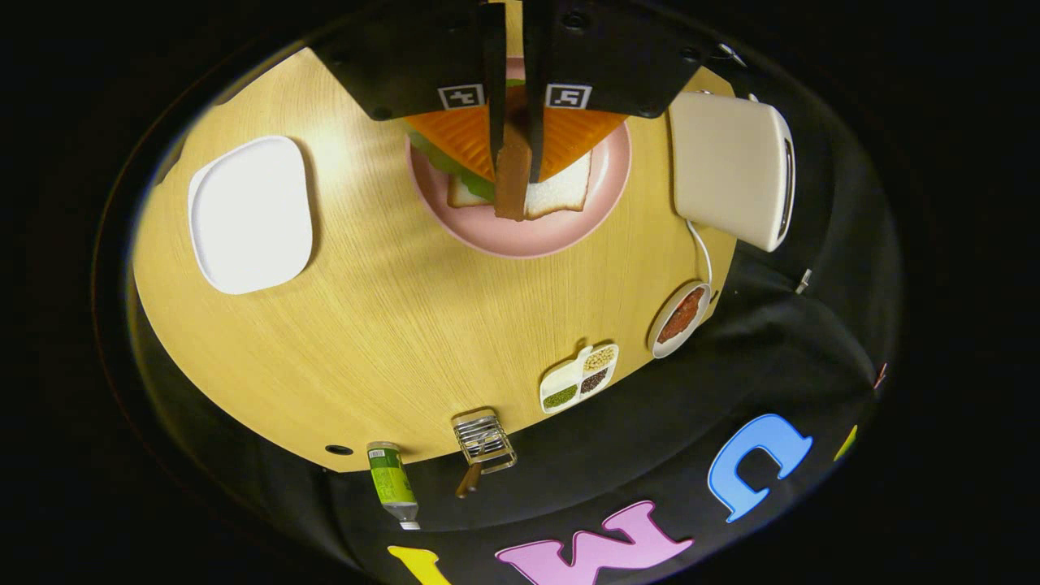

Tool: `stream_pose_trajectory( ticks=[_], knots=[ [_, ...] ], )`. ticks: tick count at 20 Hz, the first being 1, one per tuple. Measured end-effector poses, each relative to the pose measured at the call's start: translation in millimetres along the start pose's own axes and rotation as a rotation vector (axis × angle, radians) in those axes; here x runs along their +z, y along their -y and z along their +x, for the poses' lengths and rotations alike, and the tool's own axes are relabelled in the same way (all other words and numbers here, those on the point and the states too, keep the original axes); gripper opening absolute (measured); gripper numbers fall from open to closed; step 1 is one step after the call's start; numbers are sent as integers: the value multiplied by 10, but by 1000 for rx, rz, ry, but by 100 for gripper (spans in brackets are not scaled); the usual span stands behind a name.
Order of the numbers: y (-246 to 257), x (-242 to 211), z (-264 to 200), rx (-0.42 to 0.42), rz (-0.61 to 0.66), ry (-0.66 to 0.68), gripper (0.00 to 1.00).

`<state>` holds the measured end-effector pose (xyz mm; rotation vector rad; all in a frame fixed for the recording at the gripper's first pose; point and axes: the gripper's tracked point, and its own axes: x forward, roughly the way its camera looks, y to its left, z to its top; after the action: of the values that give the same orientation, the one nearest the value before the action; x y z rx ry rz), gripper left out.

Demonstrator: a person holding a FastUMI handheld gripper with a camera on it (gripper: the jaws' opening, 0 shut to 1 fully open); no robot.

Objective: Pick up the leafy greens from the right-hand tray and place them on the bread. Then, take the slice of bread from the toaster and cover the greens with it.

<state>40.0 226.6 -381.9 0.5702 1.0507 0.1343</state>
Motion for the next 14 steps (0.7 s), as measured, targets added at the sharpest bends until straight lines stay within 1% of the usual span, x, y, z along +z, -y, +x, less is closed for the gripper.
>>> stream_pose_trajectory(
  ticks=[3, 4, 7, 10, 11, 12, 13, 14],
  knots=[
    [108, -62, 50, -56, -77, -14, 19],
    [142, -76, 60, -76, -108, -15, 26],
    [186, -76, 90, -109, -176, -13, 40],
    [277, -127, 92, -135, -226, -29, 62],
    [277, -113, 87, -134, -232, -21, 65],
    [270, -93, 76, -132, -237, -15, 72],
    [250, -86, 53, -124, -243, -12, 76],
    [234, -87, 28, -122, -254, -9, 84]
  ],
)
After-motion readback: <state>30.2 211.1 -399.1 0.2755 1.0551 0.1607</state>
